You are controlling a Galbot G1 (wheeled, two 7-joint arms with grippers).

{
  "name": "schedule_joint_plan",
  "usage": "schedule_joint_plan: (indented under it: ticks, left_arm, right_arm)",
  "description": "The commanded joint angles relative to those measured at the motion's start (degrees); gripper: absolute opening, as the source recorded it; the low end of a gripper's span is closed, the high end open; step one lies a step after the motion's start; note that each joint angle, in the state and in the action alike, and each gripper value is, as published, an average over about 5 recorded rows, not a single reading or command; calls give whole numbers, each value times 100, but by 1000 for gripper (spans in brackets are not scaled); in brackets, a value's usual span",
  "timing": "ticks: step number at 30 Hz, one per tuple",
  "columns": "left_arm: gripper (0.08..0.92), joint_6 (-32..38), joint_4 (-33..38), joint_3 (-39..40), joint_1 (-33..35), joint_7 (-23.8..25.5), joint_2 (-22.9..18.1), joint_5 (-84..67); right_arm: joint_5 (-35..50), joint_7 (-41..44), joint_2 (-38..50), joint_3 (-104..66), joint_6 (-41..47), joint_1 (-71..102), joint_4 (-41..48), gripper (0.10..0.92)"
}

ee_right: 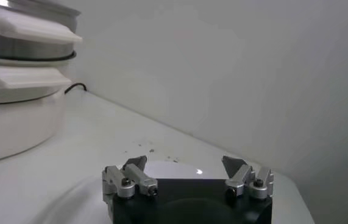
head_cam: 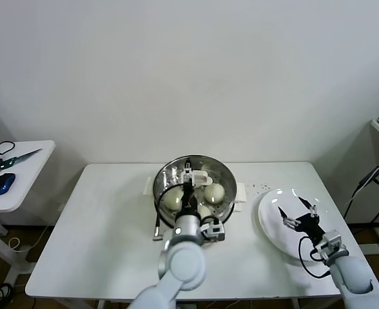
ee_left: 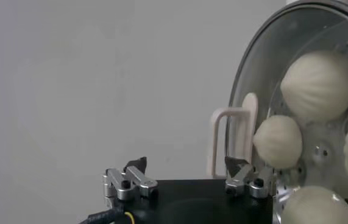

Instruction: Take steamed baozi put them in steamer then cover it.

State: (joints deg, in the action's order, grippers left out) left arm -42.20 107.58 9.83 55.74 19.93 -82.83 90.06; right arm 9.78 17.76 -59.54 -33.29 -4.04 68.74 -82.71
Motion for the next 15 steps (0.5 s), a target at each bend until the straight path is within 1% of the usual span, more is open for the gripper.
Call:
schedule_joint_plan:
  ticks: [1,4,7,12,15]
  left_arm:
    - [813,323,1195,-241,861,-489,593,-913]
    - [821,510,1537,-417,1158,-904,902,-1692]
    - [822,840,1810,-945,1451,-1520,1058,-2498]
    - [823,1749,1986,-2228,2073,-2787,1287,-4390]
    - [823,2400,1989,-3061,2532,-3170,1212,-5590]
  right_arm:
    - [185,-24,14,-31,366,-31,-103,823]
    - [210,-41,23,-33,389,-50,-103,823]
    - [262,-56,9,-45,372,-37,-164,823]
    - [376,-70,-1,-106,312,88,-361,823]
    - [500,-65,-26,-174,298,187,-454,823]
